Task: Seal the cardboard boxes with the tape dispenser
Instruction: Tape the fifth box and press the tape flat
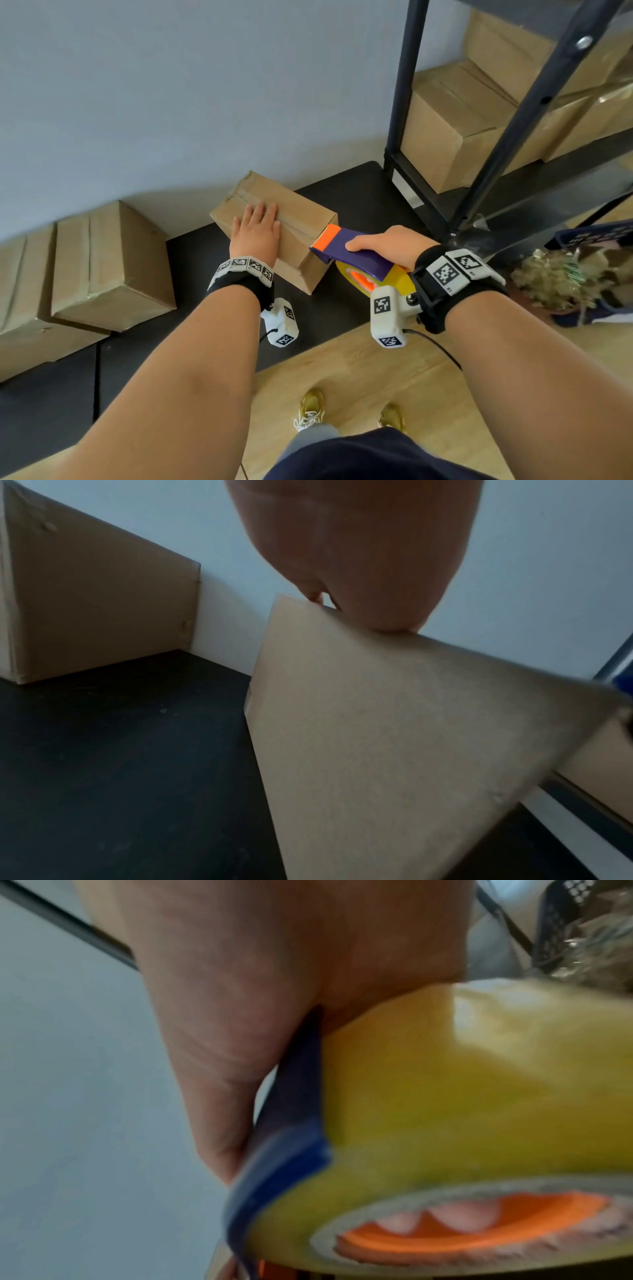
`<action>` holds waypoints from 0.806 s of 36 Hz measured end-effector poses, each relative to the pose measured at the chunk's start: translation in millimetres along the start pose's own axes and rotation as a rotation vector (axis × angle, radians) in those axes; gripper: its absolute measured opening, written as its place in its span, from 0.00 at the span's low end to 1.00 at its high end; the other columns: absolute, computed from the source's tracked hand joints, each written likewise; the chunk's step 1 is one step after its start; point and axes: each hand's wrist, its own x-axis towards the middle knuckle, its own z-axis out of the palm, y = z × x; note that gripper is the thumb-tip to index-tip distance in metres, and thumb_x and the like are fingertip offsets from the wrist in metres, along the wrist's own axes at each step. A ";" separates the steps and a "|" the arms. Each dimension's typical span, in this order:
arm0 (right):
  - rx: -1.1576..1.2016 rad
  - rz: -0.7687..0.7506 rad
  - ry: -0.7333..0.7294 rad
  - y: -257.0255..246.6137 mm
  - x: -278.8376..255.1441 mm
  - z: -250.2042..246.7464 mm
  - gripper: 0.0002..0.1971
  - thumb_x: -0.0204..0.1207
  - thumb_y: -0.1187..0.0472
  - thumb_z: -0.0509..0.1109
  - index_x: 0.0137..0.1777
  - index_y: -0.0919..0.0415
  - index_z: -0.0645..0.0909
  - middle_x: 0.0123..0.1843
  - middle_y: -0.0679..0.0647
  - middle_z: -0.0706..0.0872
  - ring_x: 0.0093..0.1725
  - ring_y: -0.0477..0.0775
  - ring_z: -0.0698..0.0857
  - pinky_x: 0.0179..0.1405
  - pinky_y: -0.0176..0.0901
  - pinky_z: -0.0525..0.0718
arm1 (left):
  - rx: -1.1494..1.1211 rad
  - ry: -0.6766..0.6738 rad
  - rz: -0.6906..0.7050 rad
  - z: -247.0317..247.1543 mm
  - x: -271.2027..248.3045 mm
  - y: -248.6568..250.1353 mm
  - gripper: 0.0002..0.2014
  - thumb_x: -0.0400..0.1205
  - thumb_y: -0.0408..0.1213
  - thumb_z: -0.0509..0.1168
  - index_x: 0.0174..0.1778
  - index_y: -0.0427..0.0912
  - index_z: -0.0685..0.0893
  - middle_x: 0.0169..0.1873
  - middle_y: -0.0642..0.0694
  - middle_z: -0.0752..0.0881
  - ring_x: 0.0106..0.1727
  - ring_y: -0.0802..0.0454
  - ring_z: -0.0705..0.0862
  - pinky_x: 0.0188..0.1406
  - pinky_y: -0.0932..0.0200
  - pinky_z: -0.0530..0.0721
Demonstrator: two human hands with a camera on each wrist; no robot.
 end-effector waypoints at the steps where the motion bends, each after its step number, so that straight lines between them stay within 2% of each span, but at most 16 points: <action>1: -0.005 -0.006 0.011 -0.4 0.5 1.8 0.28 0.71 0.37 0.74 0.58 0.61 0.82 0.48 0.56 0.87 0.45 0.52 0.86 0.41 0.40 0.79 | -0.015 0.041 -0.017 -0.6 -3.0 2.0 0.25 0.90 0.48 0.40 0.84 0.50 0.54 0.84 0.48 0.54 0.85 0.47 0.49 0.83 0.45 0.47; 4: 0.001 -0.013 0.014 0.6 3.1 4.2 0.28 0.72 0.37 0.74 0.59 0.61 0.82 0.46 0.55 0.86 0.43 0.50 0.84 0.36 0.39 0.75 | -0.083 0.144 -0.014 -2.7 -17.2 10.2 0.23 0.89 0.44 0.45 0.82 0.50 0.62 0.82 0.48 0.60 0.84 0.48 0.54 0.83 0.46 0.51; 6: 0.002 -0.020 0.021 1.6 4.5 3.7 0.28 0.71 0.37 0.74 0.59 0.62 0.82 0.45 0.54 0.85 0.43 0.50 0.84 0.36 0.40 0.75 | -0.145 0.131 0.035 -2.4 -26.6 15.7 0.25 0.86 0.43 0.50 0.81 0.53 0.63 0.83 0.48 0.59 0.84 0.48 0.53 0.83 0.45 0.49; 11: -0.004 -0.023 0.014 0.9 5.6 2.7 0.29 0.71 0.37 0.74 0.61 0.61 0.81 0.49 0.55 0.85 0.45 0.51 0.83 0.40 0.42 0.75 | -0.152 -0.091 0.076 2.0 -34.9 19.7 0.38 0.80 0.55 0.60 0.84 0.58 0.48 0.85 0.49 0.44 0.84 0.47 0.39 0.81 0.39 0.35; 13: -0.004 -0.028 0.017 1.2 5.2 2.3 0.29 0.71 0.37 0.74 0.61 0.61 0.82 0.52 0.56 0.86 0.46 0.51 0.84 0.39 0.42 0.75 | -0.097 -0.159 0.081 0.9 -34.6 20.4 0.45 0.77 0.57 0.64 0.84 0.58 0.43 0.84 0.47 0.39 0.84 0.45 0.36 0.80 0.38 0.34; 15: -0.008 -0.029 0.022 1.6 4.7 2.0 0.29 0.71 0.37 0.74 0.61 0.61 0.81 0.54 0.56 0.86 0.46 0.51 0.84 0.41 0.43 0.75 | -0.024 -0.172 0.088 1.9 -33.8 20.1 0.49 0.75 0.58 0.66 0.84 0.57 0.40 0.84 0.47 0.37 0.84 0.44 0.35 0.81 0.37 0.35; 19: 0.002 -0.030 -0.015 3.9 0.5 -1.3 0.30 0.72 0.38 0.74 0.64 0.60 0.79 0.57 0.56 0.85 0.52 0.54 0.84 0.49 0.45 0.78 | 0.125 -0.146 0.088 11.0 -34.1 20.9 0.47 0.79 0.59 0.62 0.84 0.55 0.36 0.84 0.45 0.36 0.84 0.41 0.36 0.81 0.34 0.39; 21: 0.037 -0.028 -0.033 7.3 -1.8 -4.7 0.30 0.72 0.38 0.74 0.64 0.60 0.79 0.55 0.56 0.86 0.52 0.54 0.85 0.50 0.45 0.80 | 0.166 -0.137 0.078 13.1 -34.1 23.9 0.45 0.80 0.59 0.59 0.83 0.54 0.35 0.84 0.44 0.36 0.84 0.40 0.36 0.81 0.34 0.40; 29: 0.042 -0.059 -0.052 14.1 -9.6 -12.6 0.28 0.71 0.38 0.74 0.61 0.60 0.79 0.50 0.55 0.86 0.49 0.53 0.86 0.44 0.43 0.80 | 0.209 -0.128 0.044 15.1 -33.7 29.5 0.43 0.82 0.58 0.58 0.83 0.53 0.35 0.84 0.45 0.38 0.84 0.40 0.38 0.81 0.34 0.42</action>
